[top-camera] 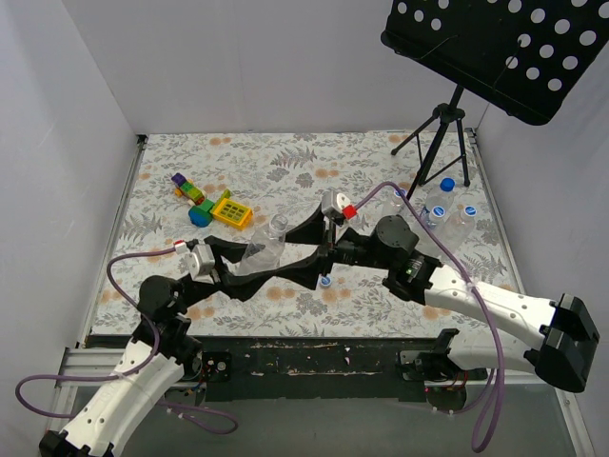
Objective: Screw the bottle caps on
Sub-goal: Adjust the plastic bottle.
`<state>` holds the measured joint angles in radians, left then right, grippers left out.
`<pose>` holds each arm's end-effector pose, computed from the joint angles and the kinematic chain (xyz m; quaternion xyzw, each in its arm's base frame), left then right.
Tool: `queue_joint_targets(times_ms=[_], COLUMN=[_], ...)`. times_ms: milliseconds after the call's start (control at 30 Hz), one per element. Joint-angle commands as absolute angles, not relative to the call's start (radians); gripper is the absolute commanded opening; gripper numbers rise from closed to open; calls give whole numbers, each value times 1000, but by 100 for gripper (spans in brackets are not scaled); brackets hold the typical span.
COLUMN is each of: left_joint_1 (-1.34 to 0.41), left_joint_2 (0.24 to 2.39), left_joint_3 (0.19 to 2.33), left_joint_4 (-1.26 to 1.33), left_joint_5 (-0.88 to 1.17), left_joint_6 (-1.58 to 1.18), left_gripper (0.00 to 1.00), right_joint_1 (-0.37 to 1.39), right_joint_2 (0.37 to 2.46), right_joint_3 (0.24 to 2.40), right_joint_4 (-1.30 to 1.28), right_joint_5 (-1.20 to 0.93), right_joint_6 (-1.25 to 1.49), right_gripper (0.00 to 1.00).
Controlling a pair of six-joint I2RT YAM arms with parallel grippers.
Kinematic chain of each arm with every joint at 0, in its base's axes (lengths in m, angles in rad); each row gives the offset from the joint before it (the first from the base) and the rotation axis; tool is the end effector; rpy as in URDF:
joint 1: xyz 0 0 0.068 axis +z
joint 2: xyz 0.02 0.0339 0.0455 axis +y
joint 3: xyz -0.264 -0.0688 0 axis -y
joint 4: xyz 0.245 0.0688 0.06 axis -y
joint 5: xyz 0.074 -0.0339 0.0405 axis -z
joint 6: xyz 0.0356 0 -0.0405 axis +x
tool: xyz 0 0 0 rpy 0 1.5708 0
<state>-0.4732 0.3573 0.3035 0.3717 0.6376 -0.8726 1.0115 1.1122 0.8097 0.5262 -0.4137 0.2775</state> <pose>0.0954 -0.0726 0.2846 0.1384 0.5960 -0.6232 0.4871 0.1252 0.2270 0.3582 -0.3689 0.5122 0.5620 0.5345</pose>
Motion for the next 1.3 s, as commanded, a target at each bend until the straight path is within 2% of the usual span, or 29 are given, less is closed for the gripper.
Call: queue_joint_targets(times_ms=[0, 167, 267, 467, 533, 667, 767, 867, 1033, 1267], left_joint_1=[-469, -469, -469, -471, -469, -469, -469, -469, -469, -469], left_joint_2=[377, 399, 408, 422, 422, 431, 448, 468, 479, 489], left_joint_3=[337, 342, 345, 351, 354, 365, 380, 391, 399, 399], left_joint_4=[393, 394, 391, 377, 371, 345, 321, 301, 298, 291], left_joint_5=[676, 707, 721, 733, 732, 730, 742, 755, 749, 747], left_joint_6=[-885, -891, -893, -893, -888, -881, -870, -867, -884, -887], left_gripper=[47, 47, 47, 48, 54, 71, 84, 87, 86, 74], right_joint_1=[1023, 1023, 1023, 1023, 1023, 1023, 1023, 1023, 1023, 1023], right_joint_2=[1140, 1178, 1192, 1198, 1201, 1203, 1213, 1224, 1236, 1235], right_joint_3=[870, 903, 916, 937, 956, 988, 1018, 1035, 1054, 1042], right_joint_4=[690, 706, 695, 617, 563, 483, 404, 358, 285, 268], right_joint_5=[-475, -482, -480, -482, -488, -514, -538, -569, -588, -580], right_joint_6=[298, 293, 291, 262, 239, 190, 154, 129, 83, 63], right_gripper=[88, 84, 75, 49, 43, 33, 30, 29, 27, 25])
